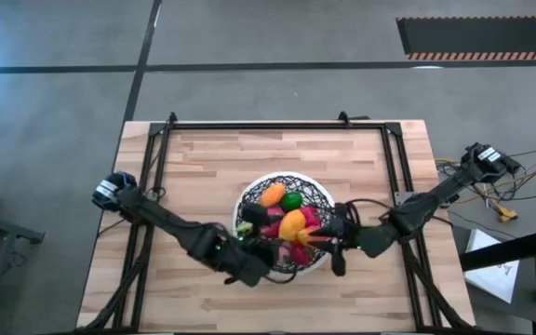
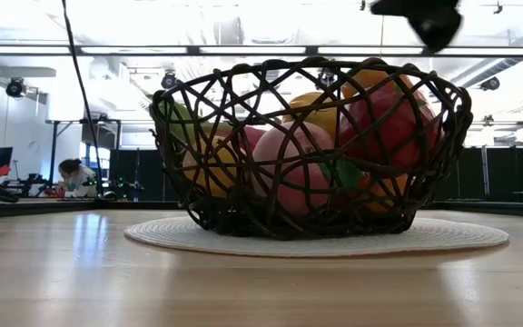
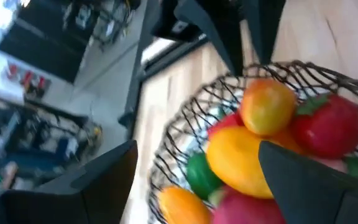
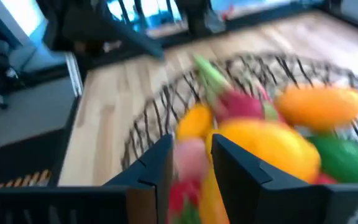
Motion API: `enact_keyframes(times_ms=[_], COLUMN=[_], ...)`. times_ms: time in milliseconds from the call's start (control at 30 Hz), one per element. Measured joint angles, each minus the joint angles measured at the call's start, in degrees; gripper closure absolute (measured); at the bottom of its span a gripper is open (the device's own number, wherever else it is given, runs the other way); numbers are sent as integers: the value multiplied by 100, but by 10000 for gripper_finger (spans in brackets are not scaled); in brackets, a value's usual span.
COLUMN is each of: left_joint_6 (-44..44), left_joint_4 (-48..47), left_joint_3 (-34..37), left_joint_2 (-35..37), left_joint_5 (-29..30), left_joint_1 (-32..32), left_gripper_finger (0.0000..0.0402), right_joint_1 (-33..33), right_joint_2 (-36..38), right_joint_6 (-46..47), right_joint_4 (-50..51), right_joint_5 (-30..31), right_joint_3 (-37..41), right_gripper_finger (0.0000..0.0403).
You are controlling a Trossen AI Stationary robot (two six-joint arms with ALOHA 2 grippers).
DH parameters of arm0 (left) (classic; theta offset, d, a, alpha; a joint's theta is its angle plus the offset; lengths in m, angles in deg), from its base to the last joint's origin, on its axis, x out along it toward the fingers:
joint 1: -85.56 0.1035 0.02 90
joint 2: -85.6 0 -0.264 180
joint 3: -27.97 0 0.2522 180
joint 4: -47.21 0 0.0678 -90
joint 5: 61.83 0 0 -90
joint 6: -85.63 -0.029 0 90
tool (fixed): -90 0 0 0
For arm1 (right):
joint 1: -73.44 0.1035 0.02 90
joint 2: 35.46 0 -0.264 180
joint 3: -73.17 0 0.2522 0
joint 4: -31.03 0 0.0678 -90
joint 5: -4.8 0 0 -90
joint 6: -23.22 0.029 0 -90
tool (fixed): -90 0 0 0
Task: Build produce basket
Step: Put the red mango into the basket, then move the basket to the top left corner of the table
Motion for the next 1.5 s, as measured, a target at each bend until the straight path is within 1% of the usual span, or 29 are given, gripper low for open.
enact_keyframes(times_ms=[100, 167, 233, 333, 467, 567, 667, 800, 900, 1000, 1100, 1200, 1300, 1400, 1500], left_joint_6=[899, 1402, 1861, 2445, 2924, 3202, 3571, 3946, 4287, 4778, 5408, 5944, 6292, 6469, 6655], left_joint_4=[-254, -249, -257, -251, -265, -421, -574, -655, -646, -647, -604, -577, -419, -231, -180], left_joint_3=[233, 506, 796, 1209, 1652, 1790, 1912, 2215, 2525, 2915, 3345, 3731, 4044, 4282, 4414], left_joint_2=[0, 0, -2, 0, 82, 240, 478, 926, 1247, 1483, 1603, 1603, 1576, 1574, 1574], left_joint_5=[81, 86, 108, 361, 845, 900, 945, 1184, 1194, 1214, 1214, 1201, 1060, 735, 533], left_joint_1=[-139, -194, -244, -330, -462, -550, -634, -786, -880, -972, -1075, -1222, -1391, -1542, -1667], left_gripper_finger=[85, 85, 85, 85, 85, 85, 85, 85, 85, 85, 85, 85, 85, 85, 85], right_joint_1=[-225, -376, -513, -588, -602, -614, -609, -612, -570, -470, -252, -17, 245, 537, 834], right_joint_2=[-360, -528, -639, -633, -367, -165, -5, 204, 370, 577, 826, 1104, 1262, 1185, 911], right_joint_6=[-245, -157, -61, 73, 355, 739, 931, 999, 873, 754, 808, 1228, 2138, 2987, 3620], right_joint_4=[-486, -367, -340, -144, 546, 1188, 1666, 1871, 1876, 1900, 2126, 2698, 3646, 4425, 4672], right_joint_5=[-36, -148, -397, -669, -573, -530, -339, -226, -155, -122, 52, 203, 107, -79, -419], right_joint_3=[-4, -6, -8, -10, -21, -30, -30, -19, -17, -17, -17, -17, -17, 20, 106], right_gripper_finger=[312, 320, 327, 336, 339, 339, 339, 338, 338, 338, 338, 338, 338, 338, 338])
